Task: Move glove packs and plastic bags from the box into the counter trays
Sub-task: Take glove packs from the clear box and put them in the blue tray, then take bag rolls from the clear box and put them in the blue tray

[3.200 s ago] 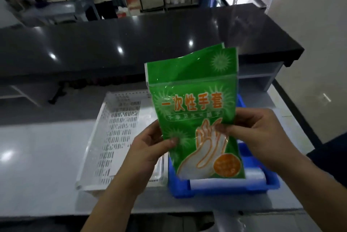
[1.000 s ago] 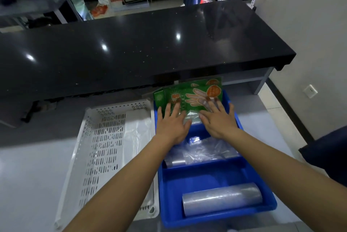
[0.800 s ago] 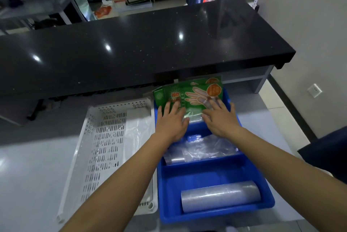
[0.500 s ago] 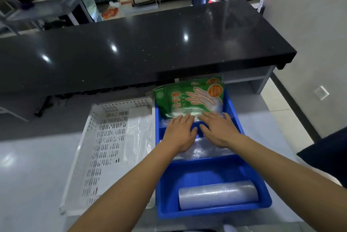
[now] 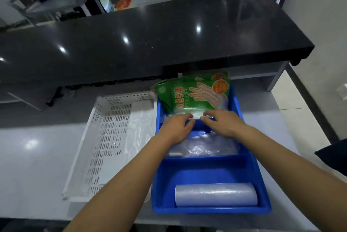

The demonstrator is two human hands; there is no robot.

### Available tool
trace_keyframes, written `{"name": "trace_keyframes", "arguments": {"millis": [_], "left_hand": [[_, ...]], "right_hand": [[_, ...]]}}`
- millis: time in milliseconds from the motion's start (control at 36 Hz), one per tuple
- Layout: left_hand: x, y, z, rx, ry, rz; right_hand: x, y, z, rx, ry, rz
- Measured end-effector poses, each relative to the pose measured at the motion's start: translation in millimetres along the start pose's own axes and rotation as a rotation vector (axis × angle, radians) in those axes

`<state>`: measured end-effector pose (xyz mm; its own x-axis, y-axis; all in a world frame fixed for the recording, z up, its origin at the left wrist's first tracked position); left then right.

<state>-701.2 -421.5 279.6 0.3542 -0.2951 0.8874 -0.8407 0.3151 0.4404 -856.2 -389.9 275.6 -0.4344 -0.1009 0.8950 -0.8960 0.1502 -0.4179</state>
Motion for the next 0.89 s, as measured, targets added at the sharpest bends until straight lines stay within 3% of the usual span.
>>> {"name": "trace_keyframes", "arguments": {"millis": [306,556,667,889], "left_hand": [[50,0,-85,-0.015,0.204,-0.228],[72,-66,-252,0.047,0.351,-0.189],[71,-132,-335,0.159,0.423,-0.248],[32,-254,-488,0.527,0.410,-0.383]], "right_hand": [[49,-39,-68,0.068,0.243,0.240],[-2,-135,-184,0.086,0.278,0.375],[-55,-194,-230,0.150,0.197,0.325],[-174,-311,-310,0.364,-0.161,0.127]]}}
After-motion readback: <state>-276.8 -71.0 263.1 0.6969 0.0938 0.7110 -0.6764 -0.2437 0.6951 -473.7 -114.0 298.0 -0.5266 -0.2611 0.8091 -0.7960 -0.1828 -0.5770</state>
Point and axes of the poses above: each hand's wrist, its own z-axis towards the middle knuckle, its own x-axis out of the back of the hand, y = z × x, the point moved 8 cm from there along z, towards the middle knuckle, and after that the axes turned 9 degrees about y, right-handed, at the moved point
